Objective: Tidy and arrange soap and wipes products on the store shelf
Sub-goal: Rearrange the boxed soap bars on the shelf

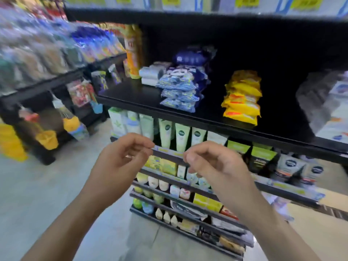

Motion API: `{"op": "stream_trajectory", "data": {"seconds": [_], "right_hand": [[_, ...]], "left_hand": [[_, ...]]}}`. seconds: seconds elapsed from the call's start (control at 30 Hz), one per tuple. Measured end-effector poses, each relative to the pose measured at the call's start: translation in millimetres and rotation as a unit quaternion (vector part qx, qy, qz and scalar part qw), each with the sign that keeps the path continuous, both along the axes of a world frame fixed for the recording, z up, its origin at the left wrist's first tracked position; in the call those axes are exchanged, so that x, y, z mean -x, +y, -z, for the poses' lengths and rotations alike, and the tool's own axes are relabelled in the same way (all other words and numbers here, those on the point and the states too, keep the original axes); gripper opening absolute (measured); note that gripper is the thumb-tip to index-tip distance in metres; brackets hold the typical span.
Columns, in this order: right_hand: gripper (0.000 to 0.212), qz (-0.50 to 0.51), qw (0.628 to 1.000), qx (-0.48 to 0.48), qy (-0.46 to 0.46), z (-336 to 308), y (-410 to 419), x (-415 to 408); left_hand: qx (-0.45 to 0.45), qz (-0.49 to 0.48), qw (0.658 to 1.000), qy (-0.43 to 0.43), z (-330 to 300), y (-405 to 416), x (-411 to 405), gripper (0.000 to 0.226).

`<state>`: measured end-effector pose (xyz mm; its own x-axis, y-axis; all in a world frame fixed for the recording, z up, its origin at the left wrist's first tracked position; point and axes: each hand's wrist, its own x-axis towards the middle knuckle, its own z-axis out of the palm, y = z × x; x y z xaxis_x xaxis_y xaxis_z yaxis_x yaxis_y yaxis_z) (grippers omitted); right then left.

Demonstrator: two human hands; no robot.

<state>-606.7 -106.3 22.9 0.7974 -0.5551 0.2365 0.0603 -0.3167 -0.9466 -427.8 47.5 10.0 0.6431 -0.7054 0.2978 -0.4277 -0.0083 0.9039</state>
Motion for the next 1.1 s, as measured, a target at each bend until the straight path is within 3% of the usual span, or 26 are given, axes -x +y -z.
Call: {"op": "stream_trajectory", "data": {"seconds": [0.17, 0.4, 0.57, 0.73, 0.83, 0.9, 0.97, 1.1], "right_hand": [[0.008, -0.015, 0.999, 0.017, 0.026, -4, -28, -61], [0.012, -0.058, 0.997, 0.029, 0.046, -6, -58, -167], [0.019, -0.062, 0.996, 0.063, 0.033, -5, -57, -247], [0.031, 0.018, 0.988, 0.145, 0.052, -4, -59, -329], [0.044, 0.134, 0.957, 0.242, 0.083, -6, -72, -371], [0.051, 0.227, 0.918, 0.3, 0.125, -11, -84, -396], [0.063, 0.284, 0.869, 0.343, 0.215, -16, -100, -421], [0.083, 0.322, 0.8, 0.317, 0.395, -15, -128, -467]], "left_hand": [[-0.038, -0.046, 0.995, -0.082, -12, -22, -82, 0.027], [-0.154, -0.101, 0.953, -0.24, -16, -90, -198, 0.019], [-0.181, -0.13, 0.938, -0.267, -3, -112, -274, 0.024], [-0.222, -0.096, 0.919, -0.312, -4, -138, -336, 0.028], [-0.207, -0.055, 0.92, -0.329, 2, -157, -368, 0.029], [-0.199, -0.055, 0.9, -0.384, 8, -164, -382, 0.025], [-0.176, -0.025, 0.904, -0.389, 15, -168, -392, 0.023], [-0.148, 0.018, 0.925, -0.349, 27, -170, -401, 0.022]]}}
